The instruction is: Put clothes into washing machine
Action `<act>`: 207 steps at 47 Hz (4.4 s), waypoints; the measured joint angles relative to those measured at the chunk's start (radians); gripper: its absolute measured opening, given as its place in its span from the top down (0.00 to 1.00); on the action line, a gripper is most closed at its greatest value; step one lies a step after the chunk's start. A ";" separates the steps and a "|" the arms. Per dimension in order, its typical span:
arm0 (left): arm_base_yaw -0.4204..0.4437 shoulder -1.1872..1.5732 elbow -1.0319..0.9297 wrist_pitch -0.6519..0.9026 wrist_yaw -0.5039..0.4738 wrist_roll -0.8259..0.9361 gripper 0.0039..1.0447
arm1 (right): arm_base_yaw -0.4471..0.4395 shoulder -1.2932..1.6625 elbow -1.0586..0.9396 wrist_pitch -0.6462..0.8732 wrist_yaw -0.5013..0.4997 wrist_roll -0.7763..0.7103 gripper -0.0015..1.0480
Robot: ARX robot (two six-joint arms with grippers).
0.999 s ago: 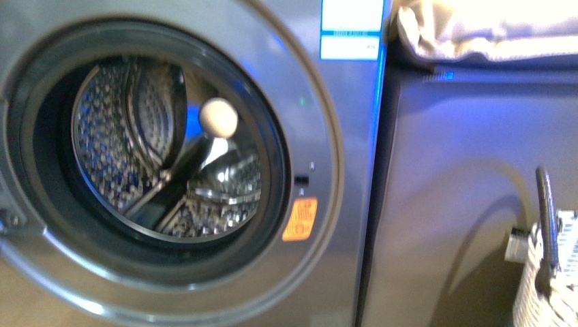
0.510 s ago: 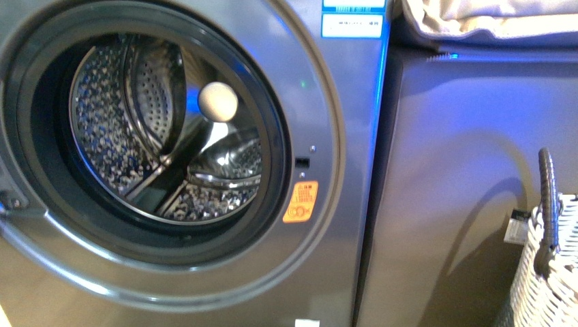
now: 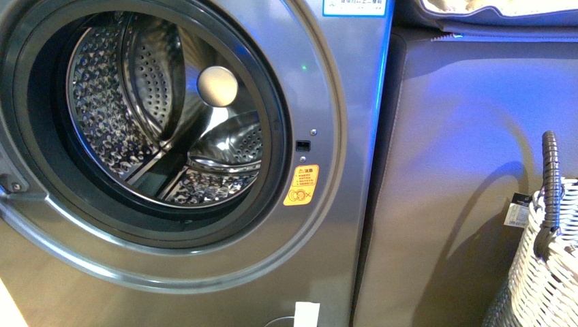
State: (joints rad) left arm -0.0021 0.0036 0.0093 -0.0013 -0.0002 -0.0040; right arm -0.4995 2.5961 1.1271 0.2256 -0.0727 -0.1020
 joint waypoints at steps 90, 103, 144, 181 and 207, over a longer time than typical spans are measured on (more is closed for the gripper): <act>0.000 0.000 0.000 0.000 0.000 0.000 0.06 | -0.039 0.096 -0.062 0.184 -0.107 0.062 0.85; 0.000 0.000 0.000 0.000 0.000 0.000 0.06 | -0.048 -0.232 -0.238 0.227 -0.206 0.078 0.87; 0.000 0.000 0.000 0.000 0.000 0.000 0.06 | 0.092 -1.342 0.110 -0.177 -0.453 0.094 0.87; 0.000 0.000 0.000 0.000 0.000 0.000 0.06 | 0.878 -1.180 0.478 -0.064 -0.412 0.099 0.87; 0.000 0.000 0.000 0.000 0.000 0.000 0.06 | 0.998 -1.099 0.490 -0.017 -0.381 0.107 0.87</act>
State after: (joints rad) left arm -0.0021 0.0036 0.0093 -0.0013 -0.0002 -0.0040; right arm 0.4988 1.4971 1.6169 0.2085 -0.4538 0.0048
